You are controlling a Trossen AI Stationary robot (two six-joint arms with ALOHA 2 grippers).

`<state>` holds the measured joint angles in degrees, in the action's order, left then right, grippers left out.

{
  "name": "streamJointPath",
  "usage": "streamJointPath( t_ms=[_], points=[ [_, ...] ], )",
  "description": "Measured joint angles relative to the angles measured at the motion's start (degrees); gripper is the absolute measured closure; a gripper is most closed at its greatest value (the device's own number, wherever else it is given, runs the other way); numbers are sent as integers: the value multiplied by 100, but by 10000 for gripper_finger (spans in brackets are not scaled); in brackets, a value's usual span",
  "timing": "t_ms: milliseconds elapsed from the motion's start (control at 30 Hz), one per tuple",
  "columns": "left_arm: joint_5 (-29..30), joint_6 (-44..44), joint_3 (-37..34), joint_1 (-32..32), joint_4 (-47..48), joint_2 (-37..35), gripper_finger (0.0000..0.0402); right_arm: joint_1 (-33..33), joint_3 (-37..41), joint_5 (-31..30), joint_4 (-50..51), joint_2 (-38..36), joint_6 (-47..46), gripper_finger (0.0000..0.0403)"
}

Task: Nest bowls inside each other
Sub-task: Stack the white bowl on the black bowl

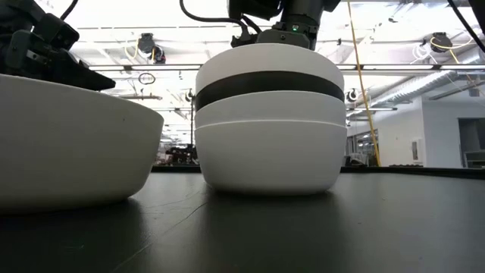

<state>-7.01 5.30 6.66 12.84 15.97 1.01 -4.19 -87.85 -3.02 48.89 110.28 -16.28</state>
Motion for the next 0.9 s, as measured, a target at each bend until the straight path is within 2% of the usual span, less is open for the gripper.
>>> streamJointPath(
  t_ms=[167,300,767,900],
  points=[
    [0,0,0,1,4,-1,341,4,0,325,-81,0,-8,401],
    [0,1,0,-1,9,0,341,-7,1,588,-110,2,-10,385],
    [0,15,0,0,15,-2,341,-9,4,611,-180,-15,-108,318],
    [0,15,0,0,17,1,341,-7,4,611,-214,-17,-106,288]
  ],
)
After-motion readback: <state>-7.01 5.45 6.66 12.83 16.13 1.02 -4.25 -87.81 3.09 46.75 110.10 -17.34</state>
